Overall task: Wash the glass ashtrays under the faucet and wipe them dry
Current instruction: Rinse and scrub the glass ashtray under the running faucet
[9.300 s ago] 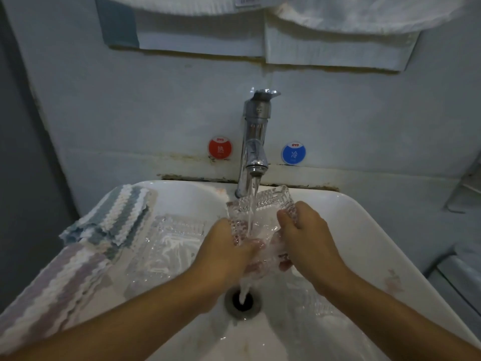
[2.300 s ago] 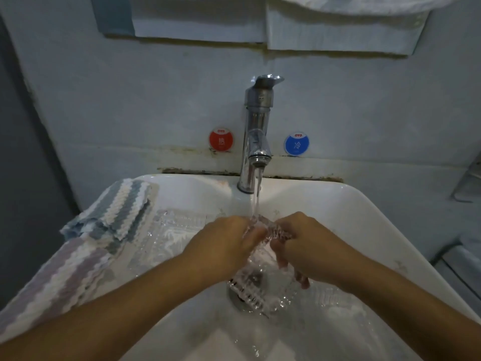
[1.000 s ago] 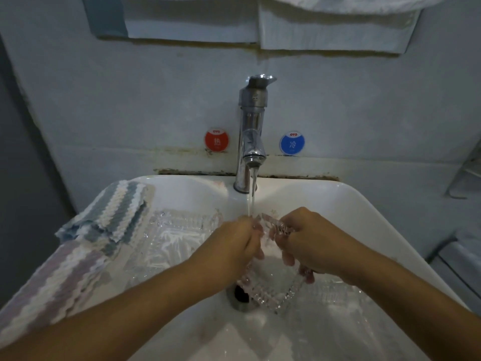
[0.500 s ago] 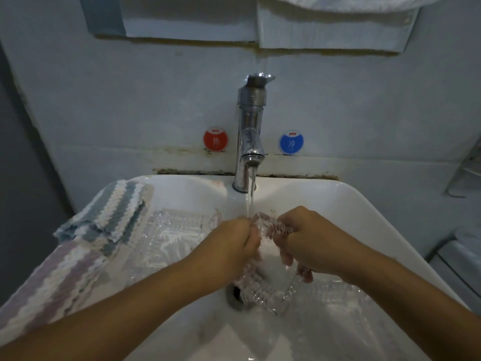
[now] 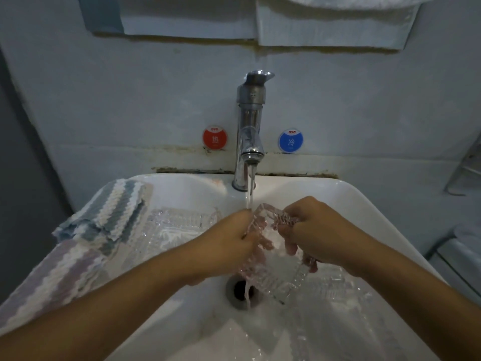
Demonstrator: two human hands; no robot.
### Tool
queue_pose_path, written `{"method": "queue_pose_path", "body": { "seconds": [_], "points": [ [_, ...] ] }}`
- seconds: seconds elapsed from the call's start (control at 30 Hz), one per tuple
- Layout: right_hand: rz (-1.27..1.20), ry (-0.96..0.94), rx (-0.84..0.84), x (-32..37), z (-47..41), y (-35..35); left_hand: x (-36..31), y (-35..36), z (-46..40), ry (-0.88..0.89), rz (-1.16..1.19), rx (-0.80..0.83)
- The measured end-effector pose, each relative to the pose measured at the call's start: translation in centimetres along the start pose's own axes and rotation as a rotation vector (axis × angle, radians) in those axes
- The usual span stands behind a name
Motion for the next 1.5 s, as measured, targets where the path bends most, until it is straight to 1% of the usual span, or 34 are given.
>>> {"method": "queue_pose_path", "body": {
  "seconds": [0.07,0.17,0.27,0.47,0.6,0.73,0.8,0.9,1.0,1.07,1.13,1.27,1.4,1.43,1.5],
  "points": [
    [-0.014,0.002,-0.006,0.0,0.0,-0.1,0.4,-0.1,0.0,-0.047,0.065,0.023],
    [-0.04,0.021,-0.035,-0.2,0.0,-0.3,0.6,-0.4,0.1,-0.094,0.078,-0.034],
    [-0.044,0.008,-0.085,-0.1,0.0,-0.8,0.8,-0.4,0.0,-0.136,0.175,-0.046],
    [0.003,-0.009,-0.133,-0.3,-0.3,-1.5,1.1,0.2,-0.4,-0.159,0.291,0.064],
    [0.042,-0.041,-0.147,-0.2,-0.4,-1.3,1.5,0.2,-0.5,-0.198,0.324,0.089],
    [0.074,-0.082,-0.186,0.1,-0.3,-1.4,1.5,-0.1,-0.6,-0.222,0.417,0.033],
    [0.087,-0.102,-0.223,0.2,-0.3,-1.6,1.8,-0.3,-0.8,-0.228,0.474,-0.014],
    [0.075,-0.106,-0.288,0.2,-0.3,-1.8,2.4,-0.9,-0.7,-0.23,0.499,-0.094],
    [0.049,-0.123,-0.358,0.3,-0.1,-1.9,2.4,-1.3,-0.2,-0.225,0.544,-0.135],
    [0.041,-0.152,-0.407,0.5,0.1,-2.1,2.2,-1.0,0.1,-0.238,0.568,-0.133],
    [0.033,-0.176,-0.435,0.7,0.3,-2.1,2.1,-0.5,0.2,-0.242,0.566,-0.091],
    [0.037,-0.171,-0.442,0.4,0.2,-1.9,1.9,0.0,-0.1,-0.238,0.563,-0.039],
    [0.034,-0.166,-0.441,0.3,0.0,-1.4,1.8,0.3,-0.3,-0.268,0.684,0.014],
    [0.031,-0.172,-0.449,0.3,0.0,-1.4,1.8,0.3,-0.2,-0.266,0.719,0.002],
    [0.0,-0.187,-0.47,0.4,0.0,-1.3,1.9,0.0,-0.3,-0.24,0.727,-0.075]
  ]
}}
Point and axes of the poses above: each hand's wrist, its own z-axis away from the middle knuckle, its own y-axis out of the palm, x = y × z, the point moved 7 cm from there along -z, towards the middle knuckle, and after that the axes turned 8 degrees about -y, right-handed, at the moved point
